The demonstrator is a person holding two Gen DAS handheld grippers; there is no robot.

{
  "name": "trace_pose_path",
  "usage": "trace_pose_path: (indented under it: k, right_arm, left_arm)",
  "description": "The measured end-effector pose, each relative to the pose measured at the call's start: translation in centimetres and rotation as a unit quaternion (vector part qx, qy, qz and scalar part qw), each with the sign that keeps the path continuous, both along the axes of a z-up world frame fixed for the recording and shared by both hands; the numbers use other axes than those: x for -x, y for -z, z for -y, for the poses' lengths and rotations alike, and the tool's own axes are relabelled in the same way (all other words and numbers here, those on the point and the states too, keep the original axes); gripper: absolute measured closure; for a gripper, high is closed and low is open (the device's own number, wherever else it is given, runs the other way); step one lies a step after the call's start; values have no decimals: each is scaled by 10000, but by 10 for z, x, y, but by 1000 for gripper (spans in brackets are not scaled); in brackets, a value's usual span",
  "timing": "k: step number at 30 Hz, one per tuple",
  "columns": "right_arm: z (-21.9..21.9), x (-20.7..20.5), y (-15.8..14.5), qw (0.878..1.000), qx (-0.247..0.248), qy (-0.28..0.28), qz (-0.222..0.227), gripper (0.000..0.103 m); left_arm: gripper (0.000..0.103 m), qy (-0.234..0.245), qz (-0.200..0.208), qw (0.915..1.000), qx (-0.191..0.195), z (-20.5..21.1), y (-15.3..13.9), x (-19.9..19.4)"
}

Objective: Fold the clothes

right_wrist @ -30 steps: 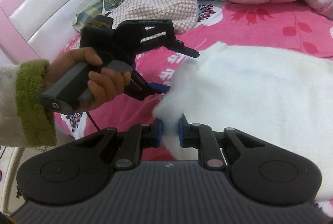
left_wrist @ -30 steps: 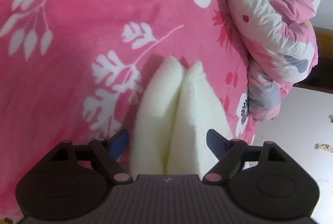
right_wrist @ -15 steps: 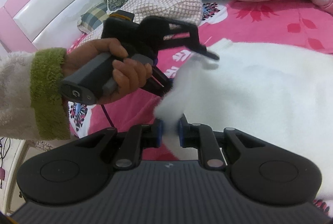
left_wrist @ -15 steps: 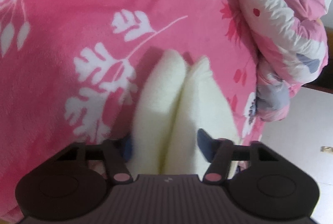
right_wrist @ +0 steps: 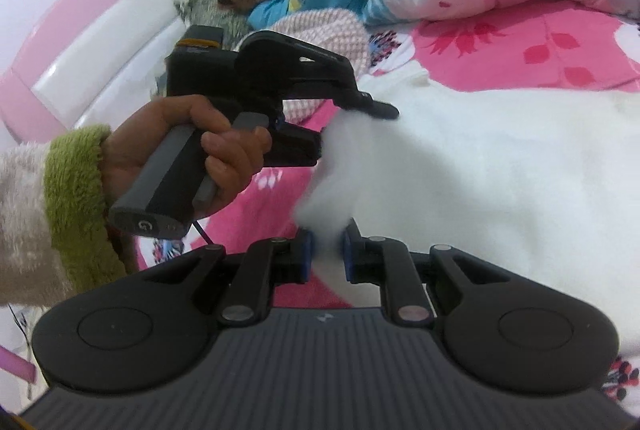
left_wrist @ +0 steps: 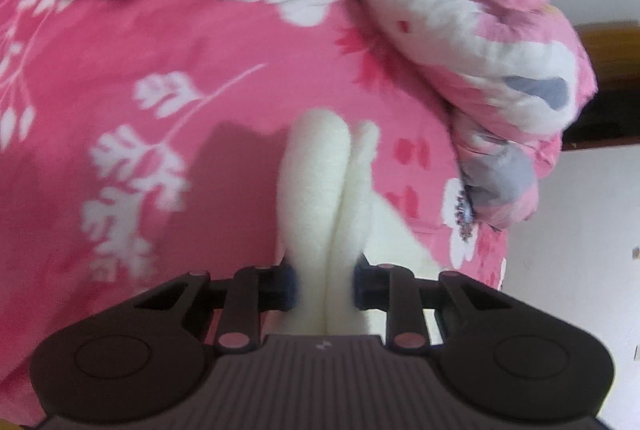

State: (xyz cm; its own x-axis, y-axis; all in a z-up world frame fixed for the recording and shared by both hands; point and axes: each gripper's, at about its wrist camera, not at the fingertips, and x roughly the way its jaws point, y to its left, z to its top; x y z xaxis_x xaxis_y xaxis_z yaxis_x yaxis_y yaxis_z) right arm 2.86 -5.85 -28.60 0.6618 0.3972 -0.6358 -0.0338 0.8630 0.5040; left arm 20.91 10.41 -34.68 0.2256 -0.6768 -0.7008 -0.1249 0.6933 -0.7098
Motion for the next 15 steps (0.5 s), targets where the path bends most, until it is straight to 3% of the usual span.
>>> trace_pose_path:
  k: [9,15]
  right_arm:
    - [50,35,-20,9963,-414,696,303,90]
    - [95,72,-25,9853,-751,1478,417,90]
  left_arm:
    - [78,441,678,9967,26,68,-56,18]
    - [78,879,947,9916,93,133,-77,31]
